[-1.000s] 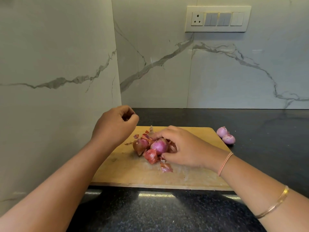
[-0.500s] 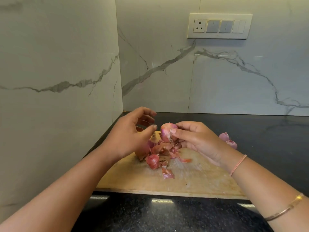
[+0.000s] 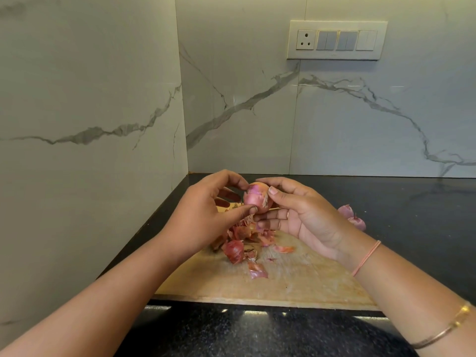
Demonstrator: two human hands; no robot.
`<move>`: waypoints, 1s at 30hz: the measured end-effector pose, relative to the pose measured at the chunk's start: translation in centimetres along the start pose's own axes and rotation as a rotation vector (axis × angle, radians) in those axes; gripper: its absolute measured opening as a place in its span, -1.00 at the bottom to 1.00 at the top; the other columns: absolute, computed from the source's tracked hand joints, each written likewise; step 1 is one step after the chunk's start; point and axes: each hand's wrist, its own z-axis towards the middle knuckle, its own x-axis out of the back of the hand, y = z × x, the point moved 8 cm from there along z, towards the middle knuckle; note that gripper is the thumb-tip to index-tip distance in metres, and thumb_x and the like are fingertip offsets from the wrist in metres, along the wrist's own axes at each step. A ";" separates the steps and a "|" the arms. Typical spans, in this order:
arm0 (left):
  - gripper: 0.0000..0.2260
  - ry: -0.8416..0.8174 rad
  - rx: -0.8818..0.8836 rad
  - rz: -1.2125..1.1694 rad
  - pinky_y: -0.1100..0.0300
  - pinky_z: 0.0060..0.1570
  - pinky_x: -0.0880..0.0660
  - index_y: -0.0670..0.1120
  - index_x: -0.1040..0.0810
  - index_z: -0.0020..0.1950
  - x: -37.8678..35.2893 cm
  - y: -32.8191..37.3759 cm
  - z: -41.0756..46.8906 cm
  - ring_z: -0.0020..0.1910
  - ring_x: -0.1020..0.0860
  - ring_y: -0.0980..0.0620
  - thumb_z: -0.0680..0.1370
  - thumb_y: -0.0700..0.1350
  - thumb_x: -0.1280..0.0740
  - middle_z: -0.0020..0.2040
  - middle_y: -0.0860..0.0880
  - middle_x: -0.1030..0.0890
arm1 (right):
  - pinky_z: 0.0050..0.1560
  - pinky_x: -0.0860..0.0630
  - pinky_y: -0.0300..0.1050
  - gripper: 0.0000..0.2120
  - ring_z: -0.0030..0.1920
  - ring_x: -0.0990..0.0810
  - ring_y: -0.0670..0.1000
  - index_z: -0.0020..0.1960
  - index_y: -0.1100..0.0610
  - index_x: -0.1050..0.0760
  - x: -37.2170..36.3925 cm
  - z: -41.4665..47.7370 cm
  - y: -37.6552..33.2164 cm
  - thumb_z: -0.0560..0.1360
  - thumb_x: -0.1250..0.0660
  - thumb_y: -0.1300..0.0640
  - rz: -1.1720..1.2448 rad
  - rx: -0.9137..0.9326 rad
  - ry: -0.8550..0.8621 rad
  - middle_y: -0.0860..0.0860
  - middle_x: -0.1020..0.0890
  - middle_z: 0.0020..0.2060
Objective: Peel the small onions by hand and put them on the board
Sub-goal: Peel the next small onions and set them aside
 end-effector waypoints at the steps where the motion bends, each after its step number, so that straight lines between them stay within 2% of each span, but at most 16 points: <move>1: -0.74 0.003 -0.015 0.012 0.30 -0.04 -0.55 0.14 -0.49 -0.06 0.0 0.1 0.0 -0.05 -0.56 0.26 0.38 -0.08 -0.49 -0.05 0.19 -0.57 | -0.06 -0.61 0.02 -0.78 -0.17 -0.64 0.16 0.18 0.20 -0.51 -0.1 0.0 0.0 0.57 -0.20 0.24 0.019 -0.004 -0.010 0.22 -0.65 -0.11; 4: -0.71 0.001 -0.057 0.033 0.28 -0.04 -0.55 0.18 -0.45 -0.06 -0.1 0.4 -0.1 -0.04 -0.55 0.26 0.39 -0.10 -0.49 -0.02 0.19 -0.52 | 0.01 -0.59 0.05 -0.73 -0.13 -0.64 0.15 0.25 0.22 -0.47 -0.5 -0.1 0.0 0.57 -0.18 0.29 0.048 -0.011 -0.048 0.25 -0.63 -0.03; 6: -0.71 0.010 -0.062 0.025 0.28 -0.05 -0.55 0.19 -0.44 -0.06 0.0 0.5 0.0 -0.05 -0.55 0.25 0.38 -0.07 -0.49 -0.03 0.19 -0.52 | -0.02 -0.60 0.02 -0.64 -0.12 -0.62 0.11 0.31 0.22 -0.44 -0.8 -0.2 0.0 0.53 -0.23 0.35 0.045 -0.021 -0.088 0.22 -0.63 0.00; 9: -0.76 0.033 -0.049 0.030 0.25 -0.06 -0.56 0.20 -0.44 -0.08 0.2 0.5 0.0 -0.07 -0.56 0.23 0.33 0.14 -0.41 -0.04 0.19 -0.52 | -0.08 -0.57 -0.06 -0.46 -0.10 -0.59 0.09 0.36 0.12 -0.39 -0.8 -0.4 0.0 0.43 -0.29 0.43 -0.028 -0.001 -0.115 0.13 -0.63 0.06; 12: -0.73 0.065 -0.049 0.044 0.25 -0.04 -0.55 0.21 -0.44 -0.08 0.5 0.5 0.0 -0.07 -0.55 0.23 0.30 0.26 -0.33 -0.04 0.19 -0.51 | 0.08 -0.57 -0.04 -0.41 0.01 -0.62 0.07 0.34 0.00 -0.41 -0.4 -0.4 -0.4 0.42 -0.36 0.45 -0.213 0.073 -0.050 0.06 -0.60 0.15; 13: -0.73 0.063 -0.060 0.046 0.27 -0.04 -0.55 0.21 -0.44 -0.07 0.5 0.6 0.0 -0.06 -0.55 0.23 0.31 0.26 -0.33 -0.03 0.20 -0.51 | 0.07 -0.58 -0.07 -0.40 0.04 -0.63 0.04 0.34 0.00 -0.42 -0.4 -0.4 -0.5 0.40 -0.40 0.42 -0.272 0.102 -0.033 0.05 -0.60 0.16; 15: -0.77 0.036 -0.102 0.050 0.28 -0.02 -0.54 0.23 -0.45 -0.04 0.3 0.8 0.0 -0.02 -0.54 0.22 0.35 0.20 -0.36 0.00 0.20 -0.50 | 0.02 -0.58 -0.14 -0.38 0.03 -0.65 0.01 0.35 0.04 -0.41 -0.3 -0.3 -0.6 0.37 -0.45 0.39 -0.389 0.152 -0.011 0.04 -0.61 0.14; 19: -0.81 -0.001 -0.161 0.043 0.29 -0.01 -0.54 0.09 -0.59 -0.02 -0.2 0.8 0.0 -0.01 -0.55 0.19 0.40 -0.08 -0.46 -0.02 0.15 -0.54 | 0.07 -0.59 -0.01 -0.40 -0.03 -0.66 0.08 0.32 0.01 -0.44 -0.8 -0.2 -0.6 0.35 -0.49 0.31 -0.560 0.205 -0.016 0.03 -0.64 0.07; 22: -0.87 0.035 -0.129 -0.033 0.23 -0.02 -0.56 0.05 -0.64 -0.08 -0.1 0.3 0.1 -0.04 -0.59 0.13 0.39 -0.09 -0.45 -0.07 0.10 -0.59 | 0.01 -0.58 -0.05 -0.45 -0.07 -0.64 -0.02 0.17 -0.22 -0.45 -1.3 -0.3 -0.5 0.25 -0.53 0.06 -0.623 0.229 -0.004 -0.04 -0.63 0.01; 24: -0.92 0.050 -0.121 -0.067 0.24 -0.04 -0.56 0.06 -0.65 -0.14 -0.2 0.3 0.0 -0.06 -0.59 0.12 0.39 -0.06 -0.42 -0.11 0.10 -0.61 | -0.06 -0.59 -0.04 -0.49 -0.11 -0.60 -0.05 0.08 -0.26 -0.46 -1.4 -0.1 -0.3 0.16 -0.50 -0.12 -0.666 0.239 0.014 -0.08 -0.62 -0.04; 25: -0.94 0.058 -0.120 -0.068 0.24 -0.05 -0.55 0.07 -0.64 -0.16 -0.3 0.4 0.0 -0.07 -0.59 0.13 0.40 -0.05 -0.40 -0.13 0.11 -0.61 | -0.08 -0.59 -0.04 -0.52 -0.13 -0.59 -0.06 0.05 -0.24 -0.47 -1.4 -0.1 -0.3 0.16 -0.51 -0.14 -0.690 0.250 0.027 -0.09 -0.62 -0.07; 27: -0.96 0.064 -0.101 -0.085 0.23 -0.06 -0.54 0.05 -0.63 -0.17 -0.4 0.3 -0.1 -0.09 -0.58 0.13 0.42 -0.05 -0.39 -0.16 0.10 -0.61 | -0.10 -0.58 -0.05 -0.60 -0.16 -0.59 -0.08 0.01 -0.20 -0.47 -1.5 -0.3 -0.6 0.25 -0.55 -0.03 -0.722 0.273 0.047 -0.11 -0.62 -0.15; 30: -0.95 0.060 -0.003 -0.180 0.18 -0.02 -0.54 -0.02 -0.62 -0.16 -0.8 -0.4 0.0 -0.12 -0.57 0.13 0.44 -0.08 -0.37 -0.19 0.08 -0.60 | -0.11 -0.59 -0.06 -0.63 -0.20 -0.59 -0.09 0.07 -0.11 -0.49 -1.7 -0.5 -1.0 0.33 -0.53 0.09 -0.743 0.285 0.049 -0.11 -0.62 -0.19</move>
